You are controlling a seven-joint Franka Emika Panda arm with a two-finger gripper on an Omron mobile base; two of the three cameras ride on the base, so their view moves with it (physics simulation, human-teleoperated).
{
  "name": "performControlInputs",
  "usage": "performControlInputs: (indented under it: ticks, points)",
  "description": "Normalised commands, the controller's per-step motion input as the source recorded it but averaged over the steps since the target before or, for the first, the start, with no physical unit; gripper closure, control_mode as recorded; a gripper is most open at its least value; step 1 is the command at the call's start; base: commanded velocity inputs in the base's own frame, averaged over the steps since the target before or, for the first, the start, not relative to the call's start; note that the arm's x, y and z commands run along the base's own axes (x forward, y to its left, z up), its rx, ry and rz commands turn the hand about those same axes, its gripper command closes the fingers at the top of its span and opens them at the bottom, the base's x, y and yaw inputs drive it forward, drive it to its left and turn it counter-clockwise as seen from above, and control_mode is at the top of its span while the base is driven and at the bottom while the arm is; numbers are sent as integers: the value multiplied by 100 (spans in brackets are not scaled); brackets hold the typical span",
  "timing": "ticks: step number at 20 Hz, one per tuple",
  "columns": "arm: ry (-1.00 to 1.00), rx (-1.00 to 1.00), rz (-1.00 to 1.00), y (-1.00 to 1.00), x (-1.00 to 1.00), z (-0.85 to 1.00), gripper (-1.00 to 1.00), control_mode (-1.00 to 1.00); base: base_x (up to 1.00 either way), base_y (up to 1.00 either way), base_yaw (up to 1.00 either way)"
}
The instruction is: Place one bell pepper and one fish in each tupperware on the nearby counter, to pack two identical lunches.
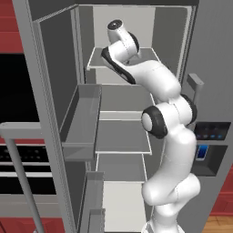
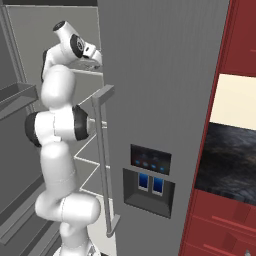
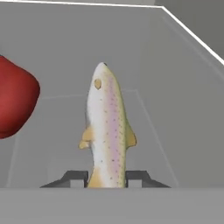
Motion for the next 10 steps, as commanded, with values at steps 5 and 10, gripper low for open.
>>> performControlInputs:
  ticks: [5,10]
  points:
    - [-9,0,-1,-1,-100,-48,100,-100,0,0,0]
    - [0,3,0,-1,-100,0,100,-100,0,0,0]
